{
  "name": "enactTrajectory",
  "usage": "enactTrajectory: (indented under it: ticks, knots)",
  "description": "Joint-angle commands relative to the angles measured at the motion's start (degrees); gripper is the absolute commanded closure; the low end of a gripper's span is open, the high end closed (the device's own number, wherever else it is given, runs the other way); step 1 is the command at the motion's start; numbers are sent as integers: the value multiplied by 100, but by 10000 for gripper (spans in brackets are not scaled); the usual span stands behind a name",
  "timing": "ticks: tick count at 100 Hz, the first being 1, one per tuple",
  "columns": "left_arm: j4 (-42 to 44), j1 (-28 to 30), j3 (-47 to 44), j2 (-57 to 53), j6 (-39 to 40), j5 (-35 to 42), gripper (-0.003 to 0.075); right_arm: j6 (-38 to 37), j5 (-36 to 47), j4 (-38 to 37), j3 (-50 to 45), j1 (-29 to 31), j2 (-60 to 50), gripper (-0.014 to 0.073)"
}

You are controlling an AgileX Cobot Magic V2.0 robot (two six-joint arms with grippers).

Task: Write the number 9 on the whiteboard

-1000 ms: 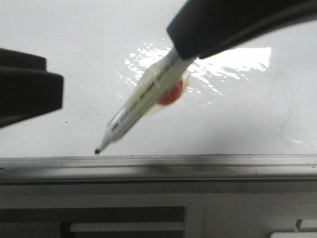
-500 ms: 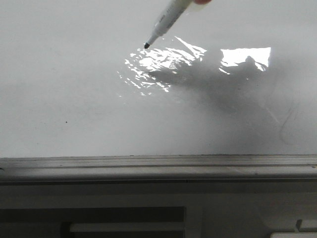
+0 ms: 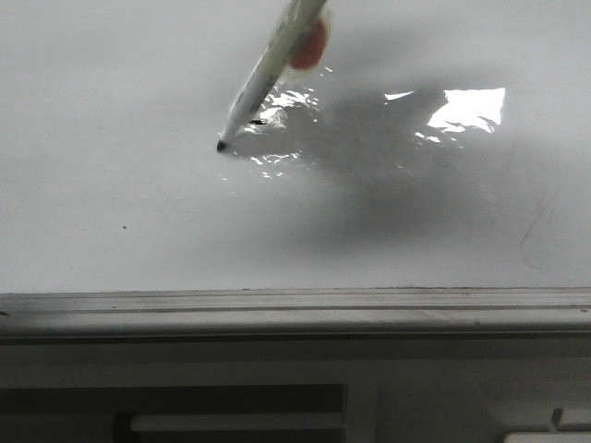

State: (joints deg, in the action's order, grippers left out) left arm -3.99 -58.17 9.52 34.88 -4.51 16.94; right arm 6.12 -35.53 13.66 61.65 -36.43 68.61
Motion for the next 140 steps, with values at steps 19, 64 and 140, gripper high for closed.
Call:
enactTrajectory:
  ticks: [19,64,140]
  knots:
    - [-53,9,154,13,19,479,389,35,60,-354,432,295,-331,655]
    - [-53,9,154,50,19,468,389,-25,-367,33,-382,178,-340,655]
    - [1134,-1,1294,2829,19,1061,389,-411,1,428,-184,-942,-429,655]
